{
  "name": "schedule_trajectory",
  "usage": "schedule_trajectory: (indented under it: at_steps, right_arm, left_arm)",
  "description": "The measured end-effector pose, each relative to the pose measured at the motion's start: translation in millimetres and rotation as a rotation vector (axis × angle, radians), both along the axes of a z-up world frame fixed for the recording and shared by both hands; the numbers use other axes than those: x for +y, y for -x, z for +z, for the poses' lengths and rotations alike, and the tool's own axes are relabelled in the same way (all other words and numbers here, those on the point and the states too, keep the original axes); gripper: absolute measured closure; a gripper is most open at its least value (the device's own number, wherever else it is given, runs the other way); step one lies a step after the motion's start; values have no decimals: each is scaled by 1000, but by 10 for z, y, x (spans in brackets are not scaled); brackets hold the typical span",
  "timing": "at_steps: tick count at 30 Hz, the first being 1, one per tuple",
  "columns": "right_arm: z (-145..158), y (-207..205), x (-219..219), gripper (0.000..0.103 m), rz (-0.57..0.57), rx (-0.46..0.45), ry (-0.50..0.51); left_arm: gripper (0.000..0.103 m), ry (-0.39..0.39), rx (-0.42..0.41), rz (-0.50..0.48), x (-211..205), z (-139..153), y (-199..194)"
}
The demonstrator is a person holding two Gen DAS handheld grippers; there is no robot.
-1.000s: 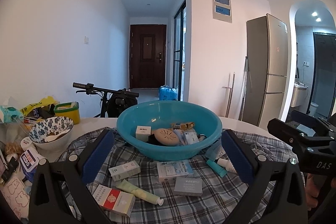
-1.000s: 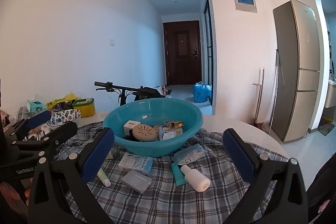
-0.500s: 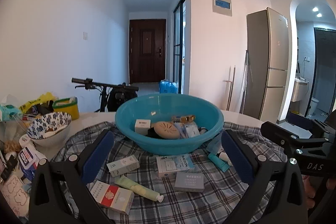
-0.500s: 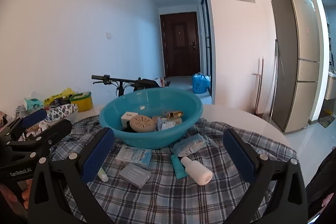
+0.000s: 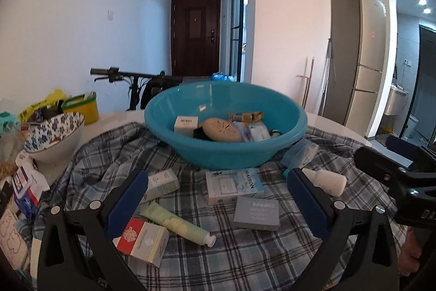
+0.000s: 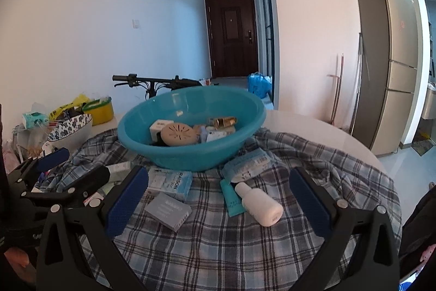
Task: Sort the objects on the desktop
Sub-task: 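Lower the left gripper onto the pale green tube and close on it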
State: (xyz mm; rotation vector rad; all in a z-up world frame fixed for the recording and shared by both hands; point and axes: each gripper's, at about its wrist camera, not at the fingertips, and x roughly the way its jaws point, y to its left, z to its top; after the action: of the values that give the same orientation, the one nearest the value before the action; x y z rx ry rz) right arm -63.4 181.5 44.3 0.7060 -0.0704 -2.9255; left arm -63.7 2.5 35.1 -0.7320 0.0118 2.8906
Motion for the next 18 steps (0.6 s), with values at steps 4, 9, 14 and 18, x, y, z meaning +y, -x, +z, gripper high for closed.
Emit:
schedule_trajectory:
  at_steps: [4,9,14,18]
  right_arm:
    - [-85,54,16,0,-12,-25,-9]
    - [-223,117,16,0,-35,-67,-42]
    - [-337,154,39,0,-23,-104,-28]
    - [-405,201,54,0,-28,-126,-25]
  left_arm:
    - [0,-1,-40,31,-55,-104,67]
    - [0,-28,-116,76,-169,-272,146]
    - [2,-39,-169,98,-252,-426,177]
    - [12,-44,-212,131,-319,-546,234]
